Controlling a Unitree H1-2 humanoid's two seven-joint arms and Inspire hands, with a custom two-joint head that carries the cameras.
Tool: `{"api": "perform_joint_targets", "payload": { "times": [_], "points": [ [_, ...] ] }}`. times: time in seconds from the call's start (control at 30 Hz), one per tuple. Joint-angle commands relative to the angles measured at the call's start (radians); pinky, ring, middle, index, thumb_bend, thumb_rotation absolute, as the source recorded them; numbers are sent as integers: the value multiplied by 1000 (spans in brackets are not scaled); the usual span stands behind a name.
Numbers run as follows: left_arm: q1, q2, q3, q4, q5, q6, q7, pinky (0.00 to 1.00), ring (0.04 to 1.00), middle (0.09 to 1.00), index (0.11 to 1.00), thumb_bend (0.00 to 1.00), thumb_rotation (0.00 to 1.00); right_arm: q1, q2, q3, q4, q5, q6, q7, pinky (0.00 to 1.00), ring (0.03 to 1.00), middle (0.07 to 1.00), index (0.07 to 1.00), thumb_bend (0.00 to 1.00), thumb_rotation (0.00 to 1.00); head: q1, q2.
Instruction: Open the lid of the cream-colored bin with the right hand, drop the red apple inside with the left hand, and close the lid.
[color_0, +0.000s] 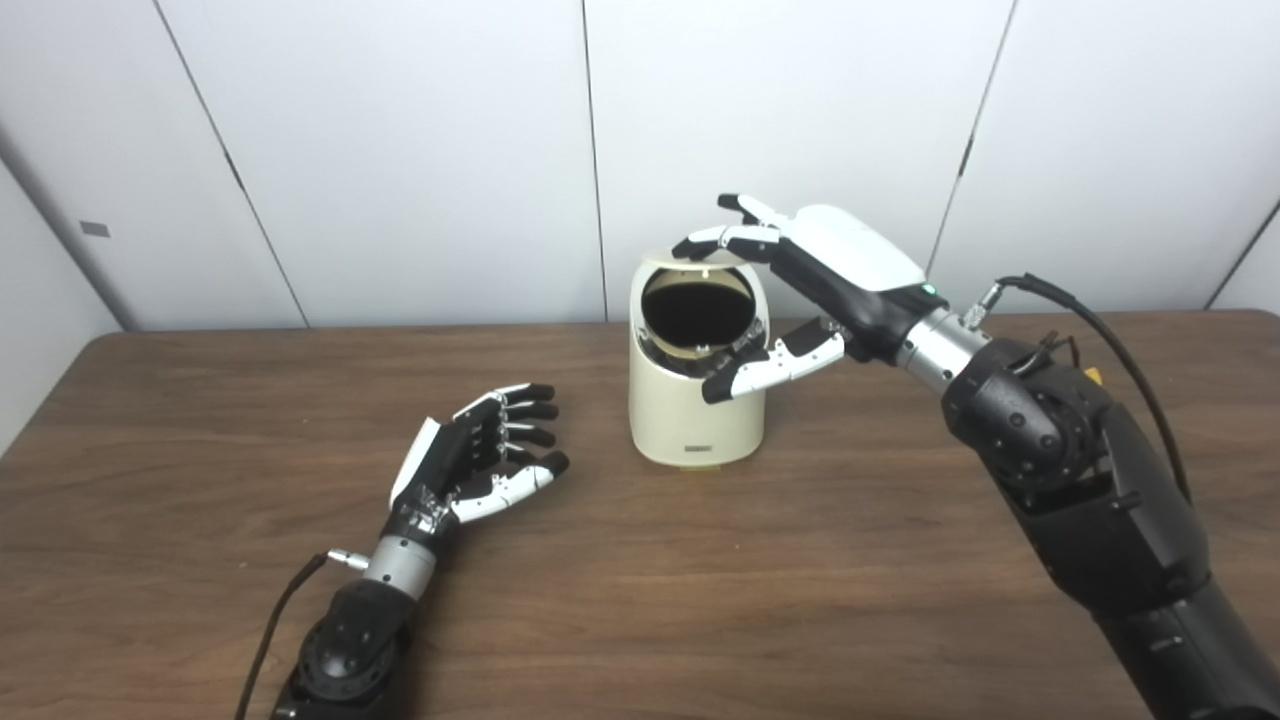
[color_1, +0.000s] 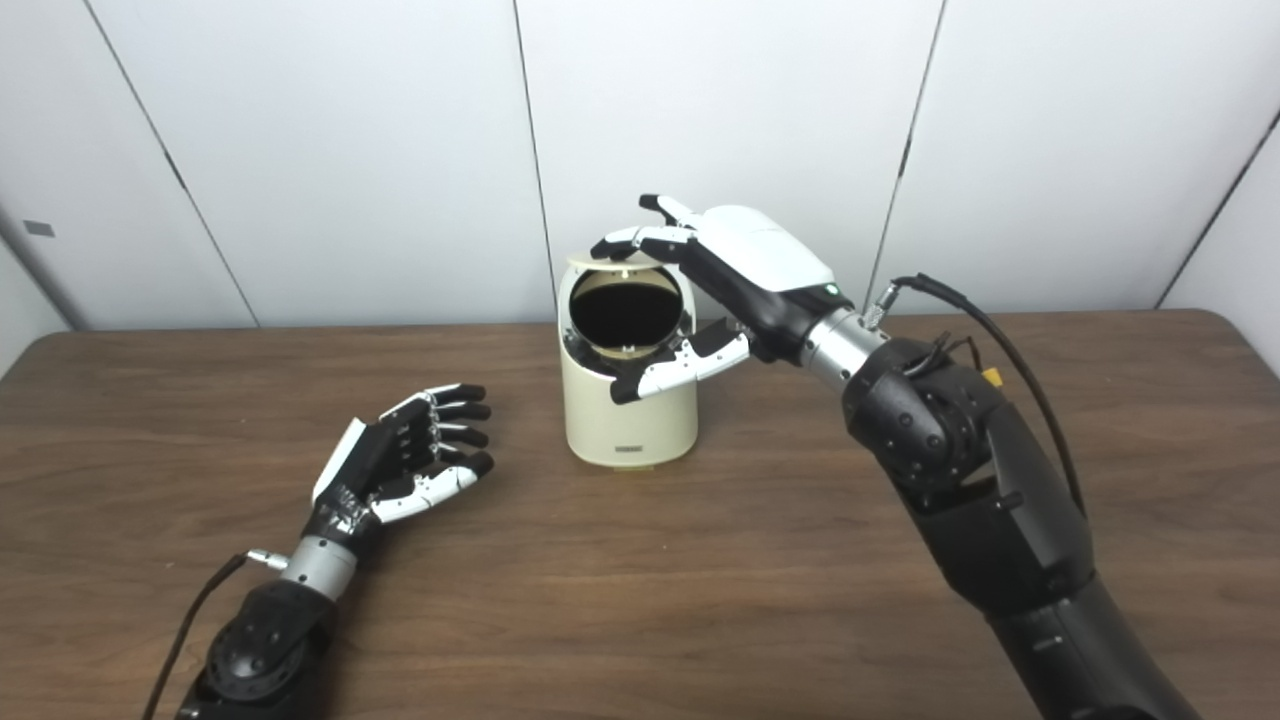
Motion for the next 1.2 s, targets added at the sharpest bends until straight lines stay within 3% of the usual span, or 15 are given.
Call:
{"api": "perform_joint_targets", "payload": {
  "times": [0.0,0.3,0.67,1.17],
  "points": [
    [-20,2,7,-2,-9,-32,4,529,651,736,780,642,170,-30,-20,-7,-14,-5,-29,-10,956,977,798,806,795,573,0,1],
    [-16,-1,10,-10,-9,-26,2,540,651,735,775,635,159,-24,-21,1,-28,-24,-2,32,1000,988,808,812,793,572,0,10],
    [-15,-2,11,-19,-2,-19,8,530,646,733,774,637,156,-8,-35,12,-25,-53,-56,16,1000,961,775,785,788,565,2,16],
    [-14,2,14,-29,-8,-1,3,533,645,733,775,635,140,21,-40,18,-59,-95,-75,27,1000,945,756,776,815,577,2,31]
  ]
}}
